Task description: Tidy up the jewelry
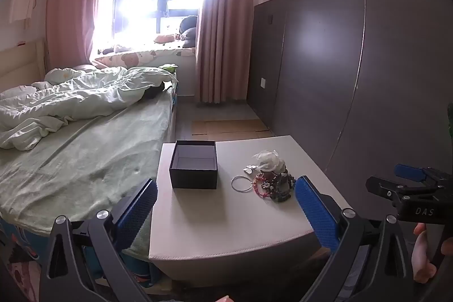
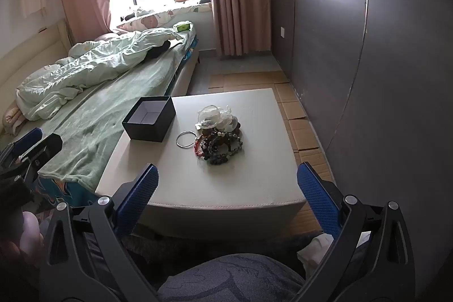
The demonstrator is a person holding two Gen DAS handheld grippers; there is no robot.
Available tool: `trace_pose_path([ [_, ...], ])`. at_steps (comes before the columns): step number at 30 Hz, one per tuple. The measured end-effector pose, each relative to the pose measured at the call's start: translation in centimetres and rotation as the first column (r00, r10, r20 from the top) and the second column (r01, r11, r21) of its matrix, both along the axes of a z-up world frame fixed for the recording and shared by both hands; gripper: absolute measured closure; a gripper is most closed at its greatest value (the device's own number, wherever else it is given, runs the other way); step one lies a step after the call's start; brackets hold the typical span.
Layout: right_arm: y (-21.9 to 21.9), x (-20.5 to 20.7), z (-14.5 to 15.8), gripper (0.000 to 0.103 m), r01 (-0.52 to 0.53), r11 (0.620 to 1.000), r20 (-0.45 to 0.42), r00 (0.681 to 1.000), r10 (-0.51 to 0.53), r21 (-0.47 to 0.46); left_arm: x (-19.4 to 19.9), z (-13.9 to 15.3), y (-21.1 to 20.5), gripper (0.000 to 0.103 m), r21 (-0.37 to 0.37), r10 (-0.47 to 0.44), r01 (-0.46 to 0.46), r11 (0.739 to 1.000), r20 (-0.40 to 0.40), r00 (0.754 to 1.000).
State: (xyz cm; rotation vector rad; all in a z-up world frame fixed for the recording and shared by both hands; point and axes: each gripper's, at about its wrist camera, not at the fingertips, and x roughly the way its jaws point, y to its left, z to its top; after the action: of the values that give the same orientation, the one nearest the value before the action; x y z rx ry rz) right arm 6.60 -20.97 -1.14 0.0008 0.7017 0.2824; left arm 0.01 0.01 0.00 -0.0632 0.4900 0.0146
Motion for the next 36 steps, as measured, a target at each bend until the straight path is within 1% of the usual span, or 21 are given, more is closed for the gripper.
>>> trace_pose_path([
  [6,0.03,-0.02,0.02,0.005,0.001,1.0,-0.002,1.0,-0.001,0.0,0.01,0.02,-0.04,0.008,-0.001,0.009,-0.009,1.0,0.001,1.0],
  [14,-0.02,-0.48,0.1,0.005,0.005,1.0,0.004,1.0,-0.005,-0.006,0.16,0.42,-0.68,0.008,-0.004,-0.003,0.003,1.0,0.005,1.0],
  [17,0.02,-0.52,-0.22,0.005,0.007,1.0,0.009,1.0,-0.007,-0.011,0.01,0.2,-0.1,0.008,-0.012,-0.006,0.006,1.0,0.008,1.0],
  [21,0.19,-0.43,0.28,0.005,0.011,1.0,0.01,1.0,-0.011,-0.016,-0.04,0.19,-0.04,0.008,-0.013,-0.011,0.011,1.0,0.011,1.0],
  [36,0.19,-0.35,0.4,0.005,0.009,1.0,0.015,1.0,-0.009,-0.014,-0.19,0.1,0.25,0.008,-0.016,-0.013,0.013,1.0,0.012,1.0],
])
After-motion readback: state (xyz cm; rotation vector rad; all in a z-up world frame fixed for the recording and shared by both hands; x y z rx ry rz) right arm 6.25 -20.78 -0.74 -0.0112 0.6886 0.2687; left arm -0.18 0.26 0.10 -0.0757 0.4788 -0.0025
